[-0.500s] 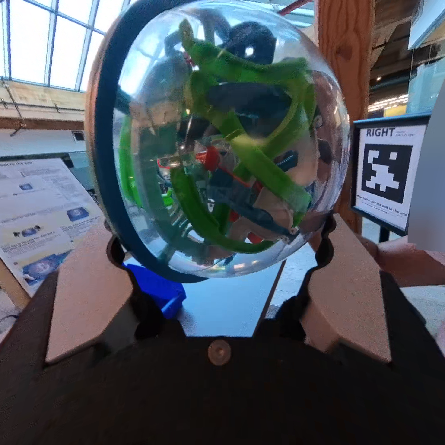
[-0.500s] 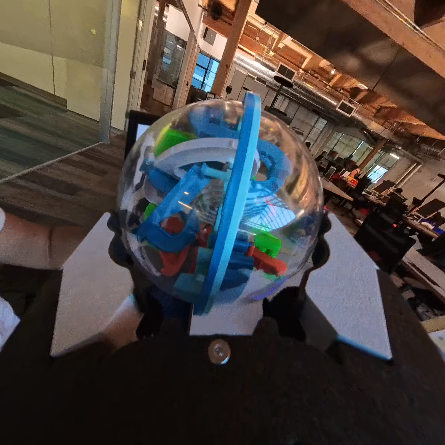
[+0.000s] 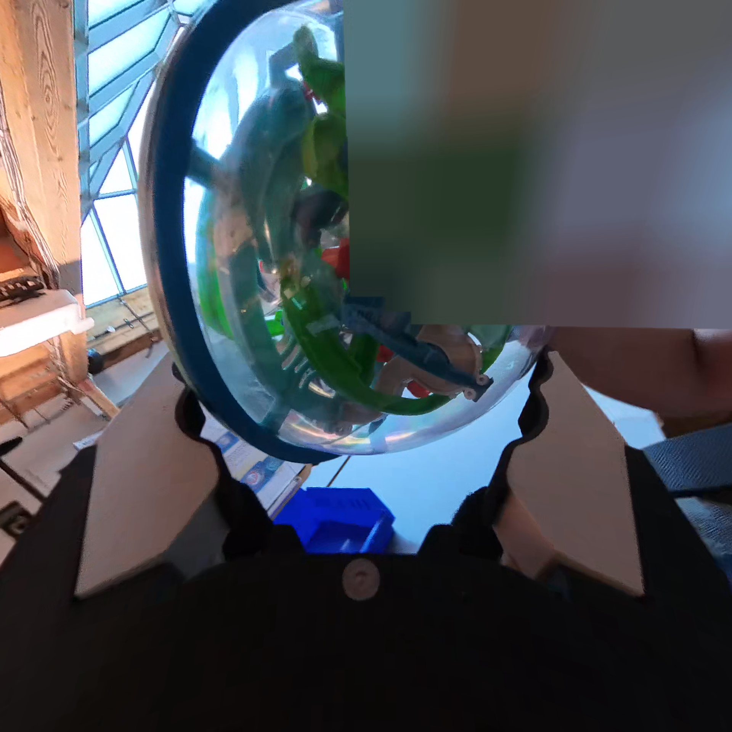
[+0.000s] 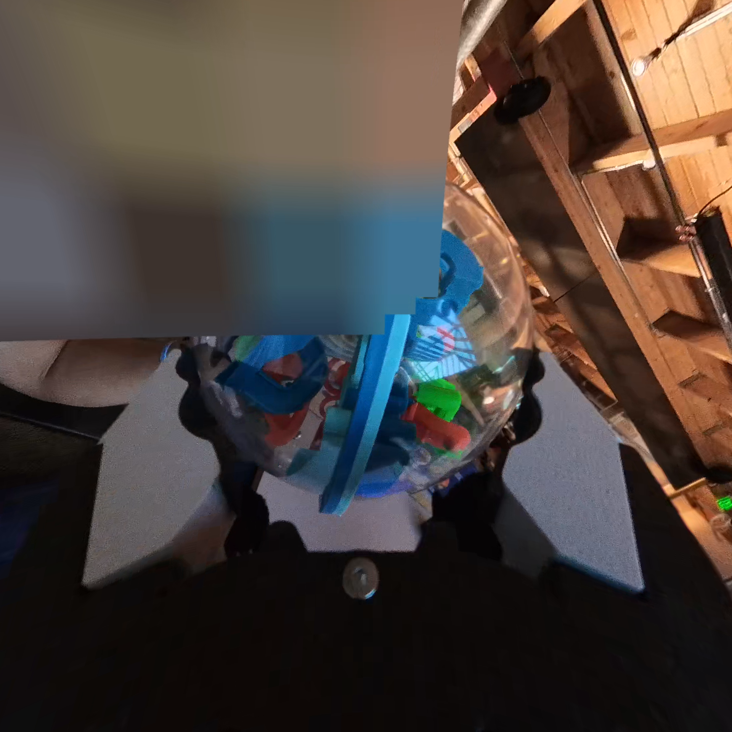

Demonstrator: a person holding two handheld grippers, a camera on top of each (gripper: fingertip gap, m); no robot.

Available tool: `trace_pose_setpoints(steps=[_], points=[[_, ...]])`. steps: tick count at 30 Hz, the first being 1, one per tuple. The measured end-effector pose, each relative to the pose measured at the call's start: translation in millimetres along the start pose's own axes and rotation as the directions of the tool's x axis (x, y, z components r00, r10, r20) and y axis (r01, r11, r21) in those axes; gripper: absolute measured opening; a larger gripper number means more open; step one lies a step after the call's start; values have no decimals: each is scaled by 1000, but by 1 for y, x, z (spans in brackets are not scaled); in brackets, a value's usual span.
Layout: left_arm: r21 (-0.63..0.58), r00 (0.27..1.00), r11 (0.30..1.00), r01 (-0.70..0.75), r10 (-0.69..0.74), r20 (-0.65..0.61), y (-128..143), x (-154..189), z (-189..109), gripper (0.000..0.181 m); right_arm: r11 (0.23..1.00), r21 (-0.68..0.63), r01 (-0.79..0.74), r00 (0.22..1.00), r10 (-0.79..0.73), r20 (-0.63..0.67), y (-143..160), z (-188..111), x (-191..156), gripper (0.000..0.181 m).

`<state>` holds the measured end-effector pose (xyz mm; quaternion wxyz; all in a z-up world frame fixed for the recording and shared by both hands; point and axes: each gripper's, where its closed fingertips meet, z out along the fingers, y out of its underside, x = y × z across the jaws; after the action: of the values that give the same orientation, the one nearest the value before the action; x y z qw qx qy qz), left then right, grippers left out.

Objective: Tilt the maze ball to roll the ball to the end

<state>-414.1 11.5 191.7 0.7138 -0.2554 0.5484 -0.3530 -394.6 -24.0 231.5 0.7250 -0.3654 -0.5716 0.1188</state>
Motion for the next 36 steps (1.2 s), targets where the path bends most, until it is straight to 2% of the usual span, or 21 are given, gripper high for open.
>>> trace_pose_setpoints(steps=[2,6,10,14,16,19,23,29,36], points=[[-17,999,999,-42,42,-1,-1,4,-1,159,999,37,24,1000,-24,-5,0,-3,-6,155],[-57,999,998,-38,38,-14,7,5,2,159,998,56,-13,1000,14,-24,13,-7,-7,155],[-139,992,983,119,-123,-22,27,0,8,159,962,46,-270,961,272,-45,52,-13,0,155],[-177,973,959,222,-229,-17,38,-8,13,159,830,76,-552,832,555,-25,100,-14,-5,154],[-195,968,951,238,-250,-38,40,-8,14,159,793,84,-603,794,607,-31,110,-13,-11,154],[-267,950,922,281,-306,-58,50,-9,15,159,789,158,-593,788,610,-85,106,-17,-5,154],[-269,939,913,305,-335,-72,55,-12,13,159,782,110,-613,775,623,-110,110,-15,-4,154],[-248,987,964,95,-124,-103,51,4,9,159,900,96,-425,895,434,-103,104,-19,-18,155],[-214,994,975,-52,30,-107,40,15,9,159,945,133,-300,946,313,-85,96,-23,-24,155]])
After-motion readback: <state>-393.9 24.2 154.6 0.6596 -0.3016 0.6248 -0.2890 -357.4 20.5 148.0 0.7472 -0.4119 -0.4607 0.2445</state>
